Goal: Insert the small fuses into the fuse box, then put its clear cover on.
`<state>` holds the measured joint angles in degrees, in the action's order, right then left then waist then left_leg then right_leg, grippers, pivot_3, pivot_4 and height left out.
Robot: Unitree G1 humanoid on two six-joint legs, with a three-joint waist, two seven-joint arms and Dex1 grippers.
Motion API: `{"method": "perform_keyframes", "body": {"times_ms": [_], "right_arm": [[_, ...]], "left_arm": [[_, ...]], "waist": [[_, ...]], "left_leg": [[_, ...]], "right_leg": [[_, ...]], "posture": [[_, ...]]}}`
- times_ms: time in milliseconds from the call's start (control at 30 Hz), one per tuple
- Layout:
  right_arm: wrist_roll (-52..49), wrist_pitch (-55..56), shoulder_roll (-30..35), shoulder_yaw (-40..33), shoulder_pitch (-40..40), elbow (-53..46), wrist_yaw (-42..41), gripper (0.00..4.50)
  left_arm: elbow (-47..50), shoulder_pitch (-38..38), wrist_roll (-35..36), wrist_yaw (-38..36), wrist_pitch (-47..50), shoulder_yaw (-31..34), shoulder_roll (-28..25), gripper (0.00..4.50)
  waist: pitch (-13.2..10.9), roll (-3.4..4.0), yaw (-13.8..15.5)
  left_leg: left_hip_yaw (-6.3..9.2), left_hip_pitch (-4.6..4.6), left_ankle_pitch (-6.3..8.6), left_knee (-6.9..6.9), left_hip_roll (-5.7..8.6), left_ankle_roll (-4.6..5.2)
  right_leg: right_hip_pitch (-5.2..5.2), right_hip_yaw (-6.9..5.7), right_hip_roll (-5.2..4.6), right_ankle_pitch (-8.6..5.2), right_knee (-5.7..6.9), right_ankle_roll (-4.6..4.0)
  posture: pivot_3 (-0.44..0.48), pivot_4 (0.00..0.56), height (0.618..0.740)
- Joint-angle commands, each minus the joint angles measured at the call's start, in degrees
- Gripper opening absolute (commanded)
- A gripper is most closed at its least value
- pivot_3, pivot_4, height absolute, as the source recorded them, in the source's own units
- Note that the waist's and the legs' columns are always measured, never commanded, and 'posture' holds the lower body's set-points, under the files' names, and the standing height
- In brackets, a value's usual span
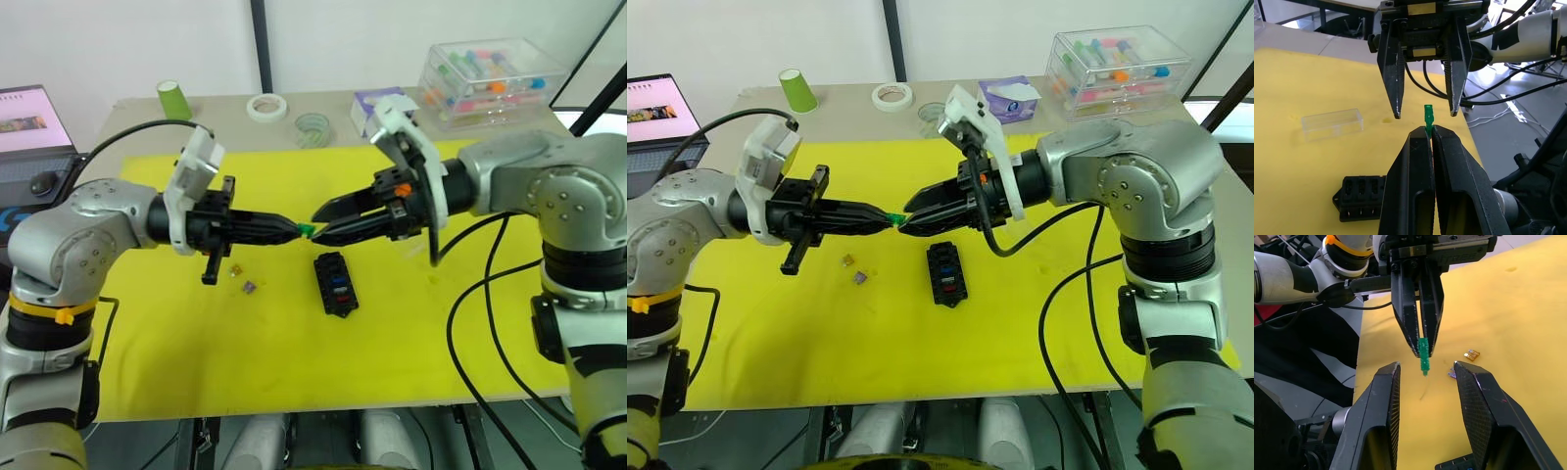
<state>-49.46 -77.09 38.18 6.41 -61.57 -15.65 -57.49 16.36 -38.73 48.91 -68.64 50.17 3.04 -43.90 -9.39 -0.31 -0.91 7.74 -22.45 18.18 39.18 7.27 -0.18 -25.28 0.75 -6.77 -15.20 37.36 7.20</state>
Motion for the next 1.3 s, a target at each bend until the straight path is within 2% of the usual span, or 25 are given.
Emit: {"method": "perform_keyframes", "body": {"times_ms": [33,67,1300], "right_arm": [[-0.7,0.9,0.2,-0.5,-1.5,-1.5,0.4,1.04],[-0.6,1.0,0.3,-0.4,-1.5,-1.5,0.4,0.64],[-0.6,2.8,-0.3,1.3,-1.6,-1.6,1.8,0.64]], "left_arm": [[0.3,-0.5,-0.3,-0.3,-1.3,0.4,-0.7,0.00],[0.3,-0.4,-0.3,-0.3,-1.3,0.3,-0.8,0.00],[1.1,0.4,-0.8,0.2,-1.4,-0.3,-0.8,0.00]], "waist": [[0.0,0.00,0.0],[0.0,0.00,0.0],[0.0,0.00,0.0]], "left_leg": [[0.00,0.00,0.00,0.00,0.00,0.00],[0.00,0.00,0.00,0.00,0.00,0.00],[0.00,0.00,0.00,0.00,0.00,0.00]], "right_leg": [[0.00,0.00,0.00,0.00,0.00,0.00],[0.00,0.00,0.00,0.00,0.00,0.00],[0.00,0.00,0.00,0.00,0.00,0.00]], "posture": [[0.000,0.150,0.740],[0.000,0.150,0.740],[0.000,0.150,0.740]]}}
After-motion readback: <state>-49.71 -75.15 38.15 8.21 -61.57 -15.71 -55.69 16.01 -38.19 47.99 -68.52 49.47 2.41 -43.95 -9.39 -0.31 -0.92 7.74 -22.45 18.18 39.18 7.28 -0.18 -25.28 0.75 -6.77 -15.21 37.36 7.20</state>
